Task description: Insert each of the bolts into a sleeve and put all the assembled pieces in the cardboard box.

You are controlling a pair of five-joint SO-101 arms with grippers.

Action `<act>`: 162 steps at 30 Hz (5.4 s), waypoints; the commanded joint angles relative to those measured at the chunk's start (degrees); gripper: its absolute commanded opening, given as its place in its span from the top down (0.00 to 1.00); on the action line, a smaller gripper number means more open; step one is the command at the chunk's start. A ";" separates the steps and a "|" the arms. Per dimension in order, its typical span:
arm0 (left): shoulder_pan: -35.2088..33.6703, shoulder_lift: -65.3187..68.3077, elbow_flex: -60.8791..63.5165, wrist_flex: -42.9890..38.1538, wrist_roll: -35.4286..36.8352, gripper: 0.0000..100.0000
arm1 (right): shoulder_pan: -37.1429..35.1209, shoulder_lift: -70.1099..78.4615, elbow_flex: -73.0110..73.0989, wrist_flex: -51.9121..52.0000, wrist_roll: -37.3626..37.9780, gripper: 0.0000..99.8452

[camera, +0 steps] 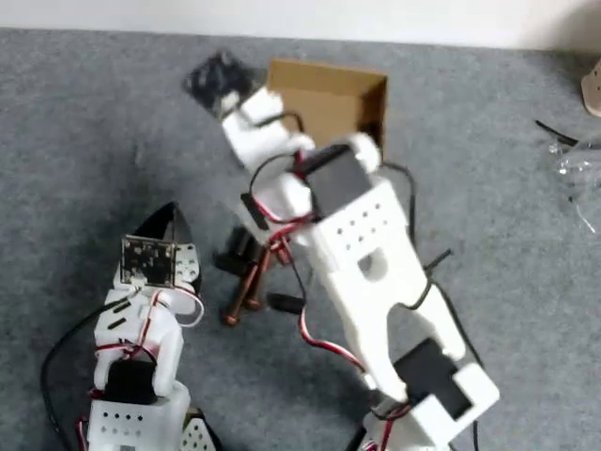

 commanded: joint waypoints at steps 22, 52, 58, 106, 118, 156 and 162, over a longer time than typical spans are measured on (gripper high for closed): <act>-2.07 -0.22 1.19 -2.37 0.70 0.99 | -0.57 -6.37 53.05 -30.29 12.57 0.73; -1.80 -0.22 1.19 -2.37 0.70 0.99 | -5.05 7.60 61.05 -45.05 15.47 0.73; -1.71 -0.22 1.19 -2.37 0.70 0.99 | -3.03 7.52 61.05 -45.93 15.56 0.86; 2.24 0.04 1.19 -2.11 -3.78 0.99 | 15.69 -86.81 105.27 -41.10 2.99 1.00; 2.07 15.16 -1.89 -10.46 -4.04 0.98 | 15.43 -94.29 114.77 -41.98 2.81 1.00; 23.69 96.48 -65.01 3.78 32.00 0.99 | 21.41 -96.04 123.56 -54.11 3.08 1.00; 23.69 103.60 -68.44 4.22 42.99 0.99 | 21.41 -96.04 123.56 -54.11 3.08 1.00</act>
